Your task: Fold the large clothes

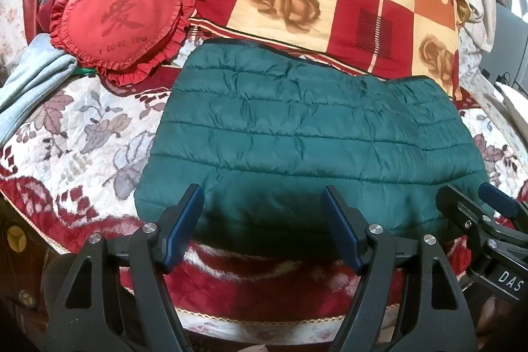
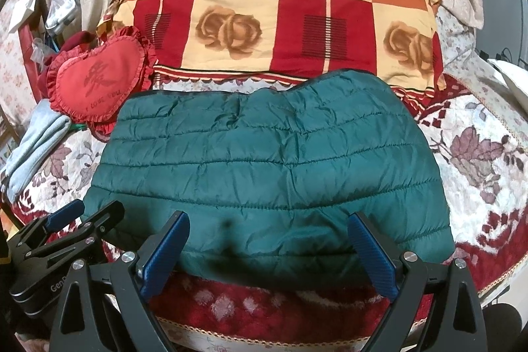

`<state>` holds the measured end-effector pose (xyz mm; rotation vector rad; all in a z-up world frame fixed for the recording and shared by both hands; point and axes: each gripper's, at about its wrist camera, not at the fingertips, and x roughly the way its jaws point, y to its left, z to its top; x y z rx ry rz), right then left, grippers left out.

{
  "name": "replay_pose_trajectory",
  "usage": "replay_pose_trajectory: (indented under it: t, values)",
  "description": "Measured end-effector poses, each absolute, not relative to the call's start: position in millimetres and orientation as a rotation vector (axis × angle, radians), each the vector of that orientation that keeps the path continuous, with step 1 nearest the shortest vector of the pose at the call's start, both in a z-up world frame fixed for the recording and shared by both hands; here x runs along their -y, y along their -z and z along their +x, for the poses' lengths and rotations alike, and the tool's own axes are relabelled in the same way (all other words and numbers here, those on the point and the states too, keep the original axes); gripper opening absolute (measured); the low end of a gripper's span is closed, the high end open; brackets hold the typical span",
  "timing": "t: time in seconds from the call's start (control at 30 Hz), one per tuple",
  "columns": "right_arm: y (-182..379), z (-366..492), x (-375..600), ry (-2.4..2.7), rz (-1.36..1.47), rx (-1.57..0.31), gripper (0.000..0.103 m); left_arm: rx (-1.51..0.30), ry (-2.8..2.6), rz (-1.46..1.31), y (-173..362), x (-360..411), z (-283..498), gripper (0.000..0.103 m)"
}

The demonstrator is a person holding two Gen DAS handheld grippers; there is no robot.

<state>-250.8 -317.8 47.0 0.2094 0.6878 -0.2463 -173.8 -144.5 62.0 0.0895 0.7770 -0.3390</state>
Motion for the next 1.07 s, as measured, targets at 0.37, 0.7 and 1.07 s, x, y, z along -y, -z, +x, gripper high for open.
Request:
replay_pose_trajectory:
  t: [0.37, 0.7, 1.07]
  values:
    - [-44.2, -250.5, 317.2, 0.248, 0.222, -0.694, 0.096, -0.778, 0.344, 0.089, -62.2, 144.7, -173.8, 0.074]
    - [-43.7, -250.7, 316.9, 0.247, 0.227, -0.697, 0.096, -0.776, 0.347, 0.085, -61.4, 144.6, -173.9, 0.074]
    - [-42.7, -250.8, 316.3, 0.25, 0.237, -0.703, 0.096, -0.748, 0.365, 0.094, -61.5, 143.4, -174.1, 0.074]
